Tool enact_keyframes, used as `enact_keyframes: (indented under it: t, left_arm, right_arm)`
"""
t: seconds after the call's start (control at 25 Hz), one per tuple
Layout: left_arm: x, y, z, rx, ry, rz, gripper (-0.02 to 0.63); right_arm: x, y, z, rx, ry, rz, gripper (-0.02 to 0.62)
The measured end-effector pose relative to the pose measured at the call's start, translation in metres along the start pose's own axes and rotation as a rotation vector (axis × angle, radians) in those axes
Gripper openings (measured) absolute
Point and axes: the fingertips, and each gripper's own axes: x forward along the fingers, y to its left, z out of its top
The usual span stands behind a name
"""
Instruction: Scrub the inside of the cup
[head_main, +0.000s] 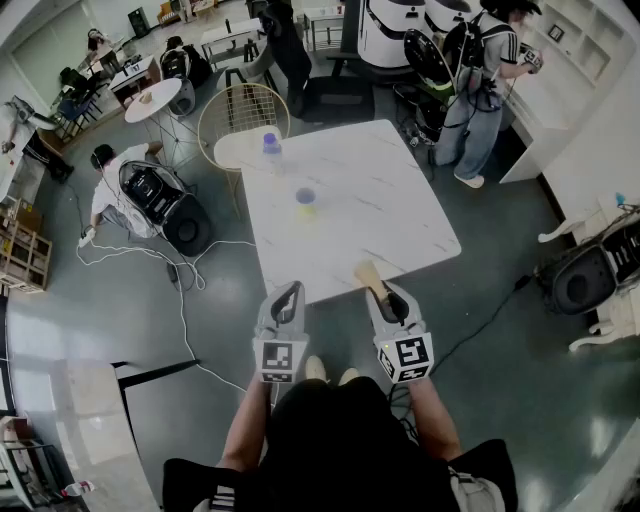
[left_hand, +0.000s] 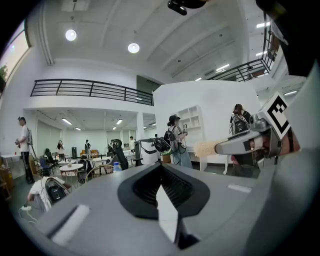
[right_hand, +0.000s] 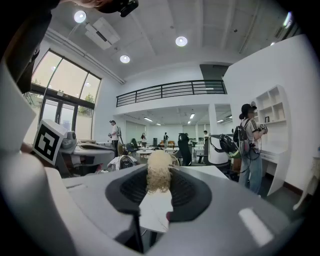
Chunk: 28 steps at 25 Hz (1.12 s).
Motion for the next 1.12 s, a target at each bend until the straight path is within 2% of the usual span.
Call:
enact_keyframes:
  t: [0.44, 0.8, 1.12]
  left_arm:
    - [-0.006, -0.014, 0.002, 0.015, 0.019, 0.015, 0.008]
    - [-0.026, -0.029, -0.001, 0.020, 0.031, 0.063, 0.008]
    - [-0.031, -0.011, 0.002, 0.036, 0.031, 0.098, 0.008]
  right_arm:
    - [-0.013, -0.007, -0.003, 0.029, -0.008, 0.006, 0.107]
    - [-0.025, 0.000, -0.018, 0.038, -0.014, 0.069, 0.107]
    - [-0.016, 0.010, -0.015, 0.043, -0.021, 0.095, 0.107]
